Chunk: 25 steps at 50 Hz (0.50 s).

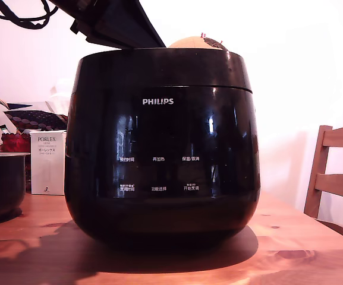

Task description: Open the rice cooker by pressing the large metal button on the top of its lid with medium force

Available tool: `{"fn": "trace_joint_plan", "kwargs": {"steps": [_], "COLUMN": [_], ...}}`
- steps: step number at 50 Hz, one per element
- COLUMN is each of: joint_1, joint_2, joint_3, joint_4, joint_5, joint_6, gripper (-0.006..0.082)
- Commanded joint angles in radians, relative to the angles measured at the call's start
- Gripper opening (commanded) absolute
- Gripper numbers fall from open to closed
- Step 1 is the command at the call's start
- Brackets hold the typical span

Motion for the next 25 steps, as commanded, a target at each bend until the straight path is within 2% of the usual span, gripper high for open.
{"fn": "trace_joint_plan", "kwargs": {"steps": [1, 25], "joint_1": [0.002, 0.002], "joint_2": [0.064, 0.064], "joint_3": [-0.078, -0.078], "joint_4": [-0.081, -0.107], "joint_5": [-0.024, -0.040], "joint_6": [0.005, 0.006], "gripper": [-0.0021, -0.0021]}}
